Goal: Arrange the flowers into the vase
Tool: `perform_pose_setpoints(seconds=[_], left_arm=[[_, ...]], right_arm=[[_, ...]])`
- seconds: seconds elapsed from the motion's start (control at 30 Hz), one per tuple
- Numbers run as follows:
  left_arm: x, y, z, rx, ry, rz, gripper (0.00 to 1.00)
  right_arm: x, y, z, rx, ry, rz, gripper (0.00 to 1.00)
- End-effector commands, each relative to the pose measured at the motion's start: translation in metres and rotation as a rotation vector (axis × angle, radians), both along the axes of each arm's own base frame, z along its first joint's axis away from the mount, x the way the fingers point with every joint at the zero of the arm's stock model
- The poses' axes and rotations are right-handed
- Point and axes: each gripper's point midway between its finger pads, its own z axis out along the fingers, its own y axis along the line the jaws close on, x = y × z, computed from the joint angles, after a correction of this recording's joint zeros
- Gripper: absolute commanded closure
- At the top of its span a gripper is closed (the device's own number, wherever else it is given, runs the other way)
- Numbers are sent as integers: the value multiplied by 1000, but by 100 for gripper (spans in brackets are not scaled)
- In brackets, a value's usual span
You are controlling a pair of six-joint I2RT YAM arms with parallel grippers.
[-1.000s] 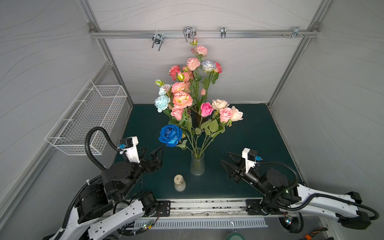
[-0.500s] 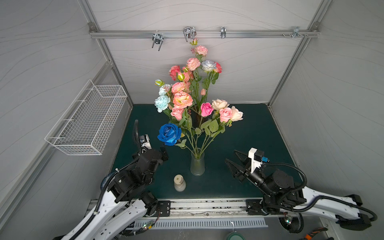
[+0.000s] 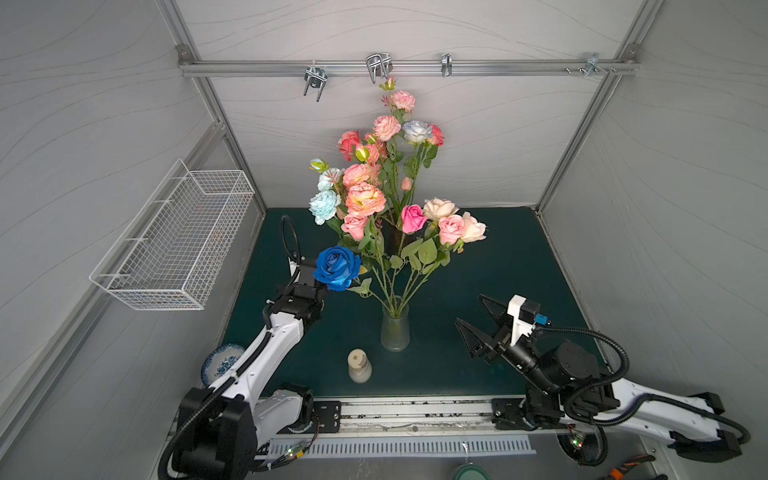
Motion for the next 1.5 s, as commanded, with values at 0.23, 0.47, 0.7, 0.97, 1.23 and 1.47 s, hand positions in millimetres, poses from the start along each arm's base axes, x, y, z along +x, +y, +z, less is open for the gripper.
perform_pose_setpoints(seconds=[0.23, 0.47, 0.7, 0.97, 1.23, 1.47], left_arm=[[52, 37, -17, 41, -265, 42, 4], [62, 39, -34, 5, -284, 9, 5], [71, 31, -40, -23, -256, -59, 0], [75, 19, -43, -42, -248, -140, 0], [71, 12, -50, -55, -285, -193, 0], [70, 12, -48, -47, -303, -191, 0]], right_arm=[[9, -9, 5, -10, 0, -73, 1], [36, -23, 6, -49, 60, -283, 1], [91, -66, -15, -71, 308, -525, 1], [166, -137, -65, -15, 498, -738, 1], [232, -169, -124, -338, 299, -867, 1], [263, -174, -196, -496, 313, -823, 1]])
